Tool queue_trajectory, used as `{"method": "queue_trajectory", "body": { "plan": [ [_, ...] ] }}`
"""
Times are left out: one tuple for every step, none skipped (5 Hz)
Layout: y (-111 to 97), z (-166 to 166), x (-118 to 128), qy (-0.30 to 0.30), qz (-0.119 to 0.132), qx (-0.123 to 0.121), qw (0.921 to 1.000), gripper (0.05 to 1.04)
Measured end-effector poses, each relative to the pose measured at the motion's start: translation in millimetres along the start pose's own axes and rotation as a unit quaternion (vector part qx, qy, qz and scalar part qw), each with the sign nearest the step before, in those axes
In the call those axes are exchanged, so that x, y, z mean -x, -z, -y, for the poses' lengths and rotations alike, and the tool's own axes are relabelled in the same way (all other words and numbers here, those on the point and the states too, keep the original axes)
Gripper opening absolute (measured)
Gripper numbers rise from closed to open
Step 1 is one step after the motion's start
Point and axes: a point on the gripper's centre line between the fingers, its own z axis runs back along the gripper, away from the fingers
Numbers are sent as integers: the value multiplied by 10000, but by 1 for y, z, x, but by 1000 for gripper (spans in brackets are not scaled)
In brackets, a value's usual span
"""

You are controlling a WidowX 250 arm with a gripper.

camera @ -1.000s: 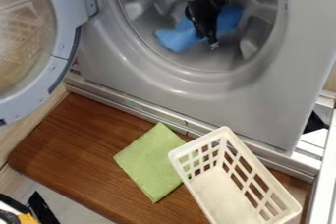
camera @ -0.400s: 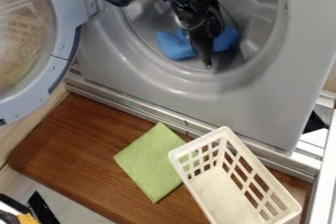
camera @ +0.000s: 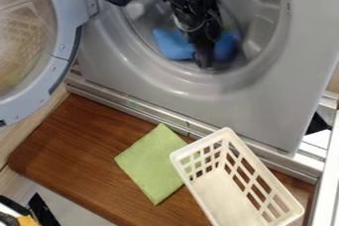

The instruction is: Pick blue cloth and place it inside of the washing machine

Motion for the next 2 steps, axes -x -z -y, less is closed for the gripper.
{"method": "queue_trajectory", "body": {
  "plan": [
    [-6, 1, 0, -90, 26, 10, 10000, 1004],
    [-18, -2, 2, -177, -40, 167, 9997, 1001]
  ]
}}
